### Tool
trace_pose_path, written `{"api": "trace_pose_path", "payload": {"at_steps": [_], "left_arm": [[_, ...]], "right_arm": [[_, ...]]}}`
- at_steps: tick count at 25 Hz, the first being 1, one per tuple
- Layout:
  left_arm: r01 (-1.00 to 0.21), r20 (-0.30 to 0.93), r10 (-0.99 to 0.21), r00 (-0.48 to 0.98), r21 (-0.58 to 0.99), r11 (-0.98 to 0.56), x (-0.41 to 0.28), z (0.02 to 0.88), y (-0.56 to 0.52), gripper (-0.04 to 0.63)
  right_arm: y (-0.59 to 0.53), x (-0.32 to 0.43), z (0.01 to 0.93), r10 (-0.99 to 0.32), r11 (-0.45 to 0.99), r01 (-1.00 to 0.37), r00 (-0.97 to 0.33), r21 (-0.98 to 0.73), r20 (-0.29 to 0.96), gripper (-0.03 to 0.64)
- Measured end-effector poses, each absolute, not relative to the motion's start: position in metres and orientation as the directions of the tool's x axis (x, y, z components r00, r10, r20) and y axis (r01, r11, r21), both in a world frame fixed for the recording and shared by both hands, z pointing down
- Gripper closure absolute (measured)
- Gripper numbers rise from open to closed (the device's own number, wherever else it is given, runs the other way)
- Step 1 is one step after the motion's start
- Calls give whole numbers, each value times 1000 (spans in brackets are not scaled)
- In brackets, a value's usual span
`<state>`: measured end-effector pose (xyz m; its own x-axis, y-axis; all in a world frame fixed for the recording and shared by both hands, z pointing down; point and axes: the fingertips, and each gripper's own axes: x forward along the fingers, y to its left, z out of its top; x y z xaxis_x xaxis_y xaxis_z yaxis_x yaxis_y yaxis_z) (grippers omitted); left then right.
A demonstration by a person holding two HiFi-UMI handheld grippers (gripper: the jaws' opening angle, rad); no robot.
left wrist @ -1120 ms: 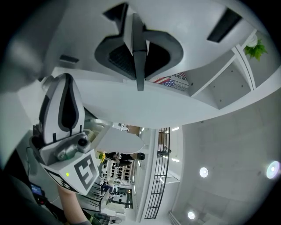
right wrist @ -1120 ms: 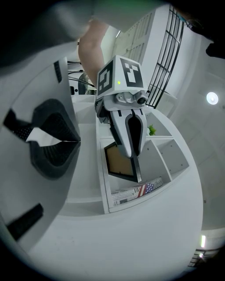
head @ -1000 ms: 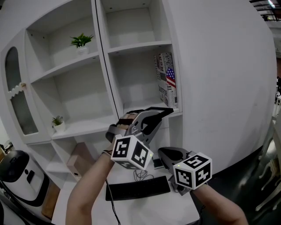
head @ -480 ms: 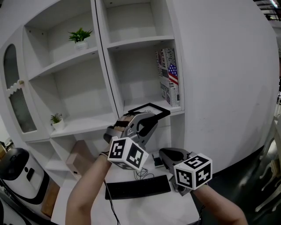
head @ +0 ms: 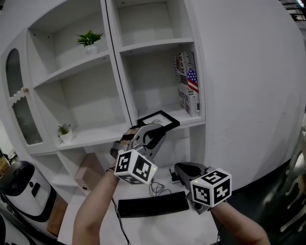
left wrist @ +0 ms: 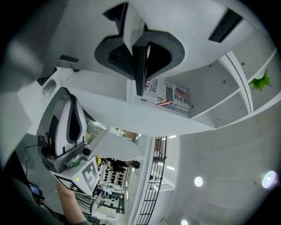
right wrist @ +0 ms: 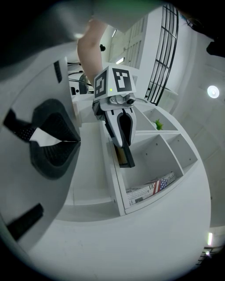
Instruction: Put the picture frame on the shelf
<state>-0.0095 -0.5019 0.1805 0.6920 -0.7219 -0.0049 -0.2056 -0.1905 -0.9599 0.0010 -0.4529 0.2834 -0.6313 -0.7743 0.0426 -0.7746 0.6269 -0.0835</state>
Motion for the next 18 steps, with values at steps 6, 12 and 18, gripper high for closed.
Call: {"api": "trace_pose_path", "payload": {"at_steps": [6, 12, 18], "left_arm": [[-260, -20, -736, 677, -942, -213, -23, 176, -510, 525], [-275, -18, -747, 665, -935, -223, -31, 174, -515, 525], [-220, 34, -758, 652, -948, -232, -29, 179, -519, 525]], "right_arm": [[-456, 0, 287, -773, 627, -773, -633, -95, 50, 615], [-459, -1, 292, -769, 629, -770, -636, -107, 58, 615], [-460, -1, 292, -769, 629, -769, -637, -112, 57, 615]]}}
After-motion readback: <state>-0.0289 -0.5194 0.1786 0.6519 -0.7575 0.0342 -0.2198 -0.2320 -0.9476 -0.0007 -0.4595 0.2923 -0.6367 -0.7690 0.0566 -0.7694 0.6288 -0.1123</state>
